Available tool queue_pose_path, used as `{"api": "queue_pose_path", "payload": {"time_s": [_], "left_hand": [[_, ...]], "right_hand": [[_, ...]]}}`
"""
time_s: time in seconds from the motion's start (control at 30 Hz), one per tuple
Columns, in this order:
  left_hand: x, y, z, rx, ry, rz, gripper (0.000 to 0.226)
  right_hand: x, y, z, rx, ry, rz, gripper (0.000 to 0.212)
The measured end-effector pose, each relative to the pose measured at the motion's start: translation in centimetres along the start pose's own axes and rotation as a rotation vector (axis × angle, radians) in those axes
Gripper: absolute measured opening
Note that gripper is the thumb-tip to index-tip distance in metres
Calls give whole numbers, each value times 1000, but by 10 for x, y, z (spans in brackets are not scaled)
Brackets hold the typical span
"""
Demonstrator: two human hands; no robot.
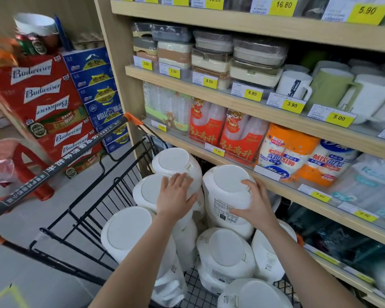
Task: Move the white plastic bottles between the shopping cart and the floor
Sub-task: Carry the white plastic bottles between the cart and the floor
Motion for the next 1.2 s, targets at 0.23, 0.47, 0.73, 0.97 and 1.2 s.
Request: {"api": "queue_pose_path", "payload": {"time_s": [0.23,0.47,0.73,0.97,1.2], "left_hand": [[6,1,1,14,-129,9,54],[22,5,-34,-102,-232,43,52],[12,-19,-193,-470,-635,230,31],[-21,-82,-340,-707,-639,463,20],[-72,-186,-506,-975,-493,630,27]], "right_hand": [[15,-10,6,-23,-68,47,72],[53,-30,13,-76,-40,201,76],[130,-135,-41,-409,45,228,49],[207,-280,-122,-655,54,126,33],[287,-433,-202,-852,30,69,26]]}}
Point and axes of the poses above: each hand's wrist, its own y-axis towards the middle knuckle, its own x-axis out of the back of the hand, z = x × y, the point moved 8 cm from there along y, towards the middle knuckle, and after that the axes turned 2 degrees about -y, right-handed, at the moved point
